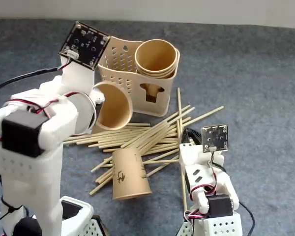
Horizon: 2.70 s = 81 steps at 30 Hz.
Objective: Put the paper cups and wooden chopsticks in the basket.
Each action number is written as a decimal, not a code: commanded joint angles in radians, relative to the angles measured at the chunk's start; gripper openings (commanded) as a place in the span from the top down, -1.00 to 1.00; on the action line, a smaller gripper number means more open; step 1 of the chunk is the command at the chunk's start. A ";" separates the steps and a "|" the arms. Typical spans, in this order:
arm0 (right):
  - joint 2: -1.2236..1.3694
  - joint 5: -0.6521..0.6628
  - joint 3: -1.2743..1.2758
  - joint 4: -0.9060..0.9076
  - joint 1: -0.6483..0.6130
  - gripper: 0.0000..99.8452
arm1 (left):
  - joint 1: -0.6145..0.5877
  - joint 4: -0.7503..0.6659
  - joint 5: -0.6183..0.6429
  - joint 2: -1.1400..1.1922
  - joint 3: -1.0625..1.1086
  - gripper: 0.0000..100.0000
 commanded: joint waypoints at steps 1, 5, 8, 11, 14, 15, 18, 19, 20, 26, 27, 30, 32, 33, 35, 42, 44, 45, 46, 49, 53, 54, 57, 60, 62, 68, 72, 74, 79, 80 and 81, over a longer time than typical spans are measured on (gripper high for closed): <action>-0.012 0.009 -0.008 -0.022 0.010 0.99 | 0.073 -0.115 0.074 0.004 -0.079 0.98; -0.012 0.009 -0.008 -0.022 0.010 0.99 | 0.085 -0.258 0.132 0.004 -0.076 0.98; -0.012 0.011 -0.007 -0.022 0.010 0.99 | 0.110 -0.374 0.157 0.005 -0.074 0.98; -0.012 0.011 -0.007 -0.022 0.010 0.99 | 0.150 -0.477 0.157 0.005 -0.074 0.98; -0.012 0.011 -0.007 -0.022 0.010 0.99 | 0.180 -0.560 0.157 0.015 -0.070 0.99; -0.012 0.011 -0.007 -0.022 0.010 0.99 | 0.189 -0.588 0.157 0.027 -0.061 0.99; -0.012 0.011 -0.007 -0.022 0.010 0.99 | 0.200 -0.638 0.157 0.088 -0.054 0.99; -0.012 0.011 -0.007 -0.022 0.010 0.99 | 0.200 -0.649 0.157 0.116 -0.056 0.99; -0.012 0.011 -0.007 -0.022 0.010 0.99 | 0.199 -0.661 0.157 0.140 -0.061 0.99; -0.012 0.011 -0.007 -0.022 0.010 0.99 | 0.199 -0.758 0.157 0.240 -0.059 0.99; -0.012 0.011 -0.007 -0.022 0.010 0.99 | 0.199 -0.773 0.157 0.251 -0.056 0.99; -0.012 0.011 -0.007 -0.024 0.010 0.99 | 0.199 -0.789 0.158 0.286 -0.056 0.99; -0.012 0.011 -0.007 -0.024 0.010 0.99 | 0.197 -0.787 0.160 0.302 -0.056 0.99; -0.012 0.011 -0.007 -0.024 0.010 0.99 | 0.197 -0.786 0.169 0.308 -0.056 0.99; -0.012 0.011 -0.007 -0.024 0.010 0.99 | 0.180 -0.786 0.224 0.315 -0.056 0.99; -0.012 0.011 -0.007 -0.024 0.010 0.99 | 0.067 -0.755 0.370 0.349 -0.059 0.66; -0.012 0.011 -0.007 -0.024 0.010 0.99 | 0.036 -0.730 0.377 0.374 -0.062 0.63; -0.012 0.011 -0.007 -0.024 0.010 0.99 | 0.025 -0.726 0.377 0.383 -0.062 0.63; -0.012 0.011 -0.007 -0.024 0.010 0.99 | 0.012 -0.726 0.377 0.392 -0.061 0.63; -0.012 0.012 -0.007 -0.024 0.010 0.99 | -0.028 -0.726 0.377 0.407 -0.061 0.63; -0.012 0.012 -0.007 -0.024 0.010 0.99 | -0.044 -0.717 0.377 0.403 -0.058 0.63; -0.012 0.012 -0.007 -0.024 0.010 0.99 | -0.041 -0.698 0.377 0.403 -0.064 0.63; -0.012 0.012 -0.007 -0.024 0.010 0.99 | -0.025 -0.657 0.377 0.401 -0.064 0.63; -0.012 0.012 -0.007 -0.024 0.010 0.99 | -0.004 -0.615 0.376 0.401 -0.061 0.64; -0.012 0.012 -0.007 -0.024 0.010 0.99 | 0.013 -0.591 0.376 0.406 -0.056 0.64; -0.012 0.012 -0.007 -0.024 0.010 0.99 | 0.061 -0.575 0.374 0.426 0.022 0.64; -0.012 0.012 -0.007 -0.024 0.010 0.99 | 0.073 -0.652 0.374 0.463 0.130 0.64; -0.012 0.012 -0.007 -0.024 0.010 0.99 | 0.070 -0.669 0.374 0.476 0.168 0.64; -0.012 0.012 -0.007 -0.024 0.010 0.99 | 0.068 -0.663 0.374 0.483 0.183 0.64; -0.012 0.012 -0.007 -0.024 0.010 0.99 | 0.070 -0.663 0.374 0.481 0.180 0.64; -0.012 0.012 -0.007 -0.024 0.010 0.99 | 0.070 -0.663 0.374 0.478 0.166 0.64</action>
